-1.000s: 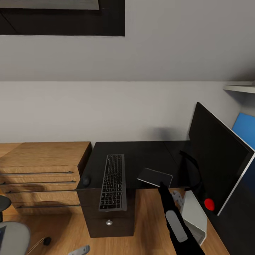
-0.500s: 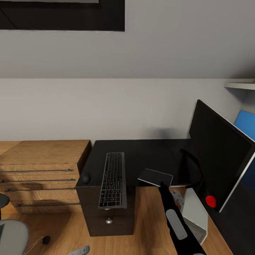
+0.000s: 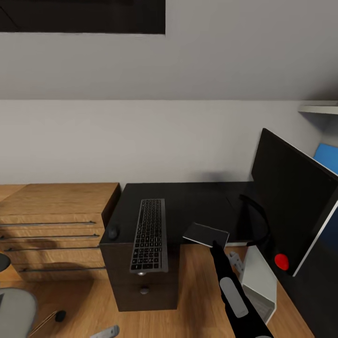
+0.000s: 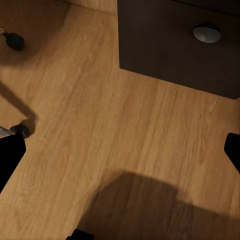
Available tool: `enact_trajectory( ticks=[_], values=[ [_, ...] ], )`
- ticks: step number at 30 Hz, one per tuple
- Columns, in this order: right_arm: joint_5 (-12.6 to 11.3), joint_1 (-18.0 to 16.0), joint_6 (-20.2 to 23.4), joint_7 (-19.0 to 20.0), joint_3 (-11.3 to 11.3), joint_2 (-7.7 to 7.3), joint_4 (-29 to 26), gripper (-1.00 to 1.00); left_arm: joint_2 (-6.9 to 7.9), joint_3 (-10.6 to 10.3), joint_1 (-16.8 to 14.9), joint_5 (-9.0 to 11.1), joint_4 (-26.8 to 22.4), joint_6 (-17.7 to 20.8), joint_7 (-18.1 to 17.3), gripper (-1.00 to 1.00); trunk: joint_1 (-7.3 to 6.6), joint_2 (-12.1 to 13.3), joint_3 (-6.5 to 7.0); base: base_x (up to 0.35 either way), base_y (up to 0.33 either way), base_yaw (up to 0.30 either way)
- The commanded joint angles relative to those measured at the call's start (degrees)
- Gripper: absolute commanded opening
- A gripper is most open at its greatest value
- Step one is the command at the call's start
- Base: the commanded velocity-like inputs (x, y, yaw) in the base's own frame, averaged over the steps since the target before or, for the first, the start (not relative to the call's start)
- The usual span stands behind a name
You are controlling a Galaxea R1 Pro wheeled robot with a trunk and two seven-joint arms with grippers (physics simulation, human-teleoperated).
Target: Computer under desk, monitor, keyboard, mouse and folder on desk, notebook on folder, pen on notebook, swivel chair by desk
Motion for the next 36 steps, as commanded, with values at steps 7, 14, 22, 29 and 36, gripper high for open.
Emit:
enact_trajectory(
  ticks=[7, 14, 22, 29, 36],
  values=[
    [-0.5, 0.0, -0.1, 0.0, 0.0, 0.03, 0.0, -1.0, 0.0, -0.1, 0.0, 0.3, -0.1, 0.2, 0.3, 1.0, 1.54, -2.9, -1.31, 0.0, 0.0, 0.0],
    [-0.5, 0.0, -0.1, 0.0, 0.0, 0.03, 0.0, -1.0, 0.04, -0.1, 0.0, 0.3, -0.1, 0.2, 0.3, 1.0, 1.76, -3.3, -1.49, 0.0, 0.0, 0.0],
    [-0.5, 0.0, -0.2, 0.0, 0.0, 0.03, 0.0, -1.0, 0.09, -0.1, 0.0, 0.3, 0.3, 0.2, 0.3, 1.0, 1.76, -3.3, -1.49, 0.0, 0.0, 0.0],
    [-0.5, 0.0, -0.2, 0.0, 0.0, 0.03, 0.0, -1.0, 0.15, -0.1, 0.0, 0.3, 1.5, 0.1, 0.4, 1.0, 1.76, -3.3, -1.49, 0.101, 0.0, 0.0],
    [-0.5, 0.0, -1.5, 0.0, 0.0, 0.03, 0.0, -1.0, 0.1, -0.1, 0.0, 0.3, 1.7, 0.2, 0.4, 1.0, 1.76, -3.3, -1.49, 0.08, 0.0, 0.0]
  ],
)
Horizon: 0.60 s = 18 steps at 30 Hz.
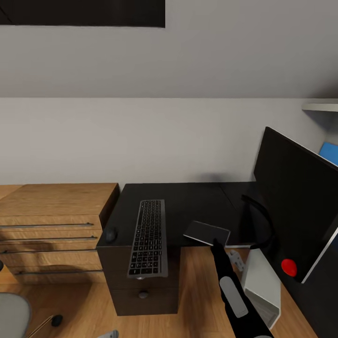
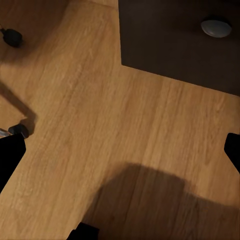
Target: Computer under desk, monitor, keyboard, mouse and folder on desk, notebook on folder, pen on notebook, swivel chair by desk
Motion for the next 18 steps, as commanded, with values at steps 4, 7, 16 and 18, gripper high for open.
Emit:
enact_trajectory(
  ticks=[4, 7, 16, 18],
  values=[
    [-1.3, 0.0, -1.5, -0.7, -0.2, 0.02, 0.5, -1.0, 0.02, -0.1, 0.0, 0.3, -0.1, 0.2, 0.4, 1.0, 0.01, 0.0, -0.05, 0.01, 0.0, 0.0],
    [-1.3, 0.0, -1.6, -0.7, -0.2, 0.02, 0.5, -1.0, 0.02, -0.1, 0.0, 0.3, -0.1, 0.2, 0.4, 1.0, 0.01, 0.0, -0.05, 0.003, 0.0, 0.0],
    [-1.3, 0.0, -1.8, -0.7, -0.2, 0.02, 0.5, -1.0, 0.01, -0.1, 0.0, 0.3, -0.1, 0.2, 0.4, 1.0, 0.01, 0.0, -0.05, 0.001, 0.0, 0.0],
    [-1.3, 0.0, -1.8, -0.7, -0.2, 0.02, 0.5, -1.0, 0.01, -0.1, 0.0, 0.3, -0.1, 0.2, 0.4, 1.0, 0.01, 0.0, -0.05, 0.0, 0.0, 0.0]
  ],
)
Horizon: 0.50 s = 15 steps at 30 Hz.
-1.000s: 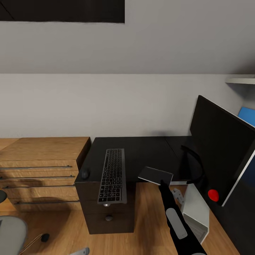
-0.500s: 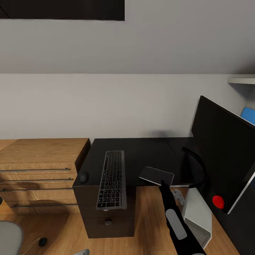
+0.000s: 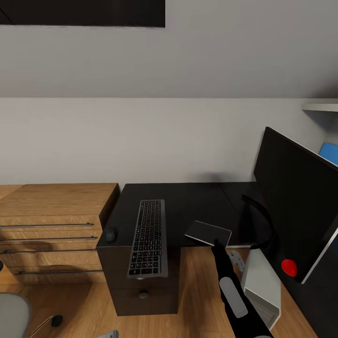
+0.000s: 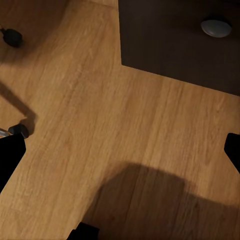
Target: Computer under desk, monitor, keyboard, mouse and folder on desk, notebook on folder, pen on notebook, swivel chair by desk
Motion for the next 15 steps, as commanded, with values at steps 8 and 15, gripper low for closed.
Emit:
enact_trajectory(
  ticks=[8, 15],
  values=[
    [-1.4, 0.0, -0.1, -0.5, -0.2, 0.01, 0.1, -1.0, 0.02, -0.1, 0.0, 0.3, -0.1, 0.2, 0.3, 1.0, 0.0, 0.0, -0.06, 0.0, 0.0, 0.0],
    [-1.4, 0.0, -0.1, -0.5, -0.2, 0.01, 0.1, -1.0, 0.02, -0.1, 0.0, 0.3, -0.1, 0.2, 0.3, 1.0, 0.0, 0.0, -0.06, 0.0, 0.0, 0.0]
  ],
)
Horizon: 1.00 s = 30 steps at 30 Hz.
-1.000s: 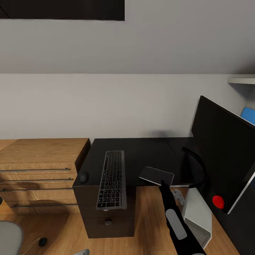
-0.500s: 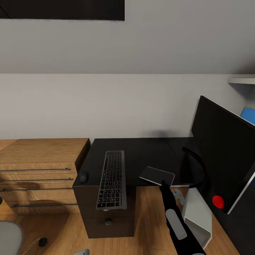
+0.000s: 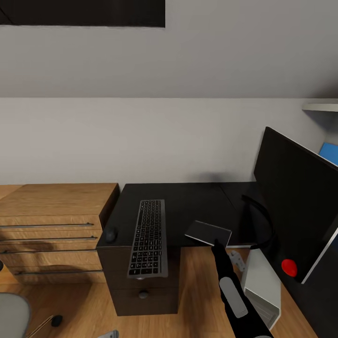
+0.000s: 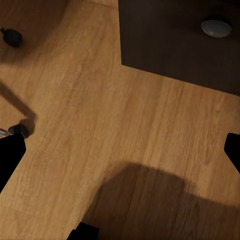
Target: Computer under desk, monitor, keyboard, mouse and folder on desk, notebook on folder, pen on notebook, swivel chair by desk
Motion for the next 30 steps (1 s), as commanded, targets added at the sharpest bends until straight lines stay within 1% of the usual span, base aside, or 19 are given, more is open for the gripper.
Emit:
enact_trajectory(
  ticks=[1, 2, 3, 18, 21, 30],
  values=[
    [-1.4, 0.0, -0.1, -0.5, -0.2, 0.01, 0.1, -1.0, 0.02, -0.1, 0.0, 0.3, -0.1, 0.2, 0.3, 1.0, 0.0, 0.0, -0.06, 0.0, 0.0, 0.0],
    [-1.4, 0.0, -0.1, -0.5, -0.2, 0.01, 0.1, -1.0, 0.02, -0.1, 0.0, 0.3, -0.1, 0.2, 0.3, 1.0, 0.0, 0.0, -0.06, 0.0, 0.0, 0.0],
    [-1.4, 0.0, -0.1, -0.5, -0.2, 0.01, 0.1, 1.0, 0.02, -0.1, 0.0, 0.3, -0.1, 0.2, 0.3, 1.0, 0.0, 0.0, -0.06, 0.0, 0.0, 0.0],
    [-1.4, 0.0, -0.2, -0.5, -0.2, 0.01, 0.1, 1.0, 0.02, -0.1, 0.0, 0.3, 0.0, 0.2, 0.4, 1.0, 0.0, 0.0, -0.06, 0.0, 0.0, 0.0],
    [-1.4, 0.0, -0.2, -0.5, -0.2, 0.01, 0.1, 1.0, 0.02, -0.1, 0.0, 0.3, 1.1, 0.2, 0.4, 1.0, 0.0, 0.0, -0.06, 0.0, 0.0, 0.0],
    [-1.4, 0.0, -0.2, -0.5, -0.2, 0.01, 0.1, 1.0, 0.02, -0.2, 0.0, 0.2, 1.5, 0.2, 0.4, 1.0, 0.0, 0.0, -0.06, -0.035, 0.0, 0.0]
  ],
)
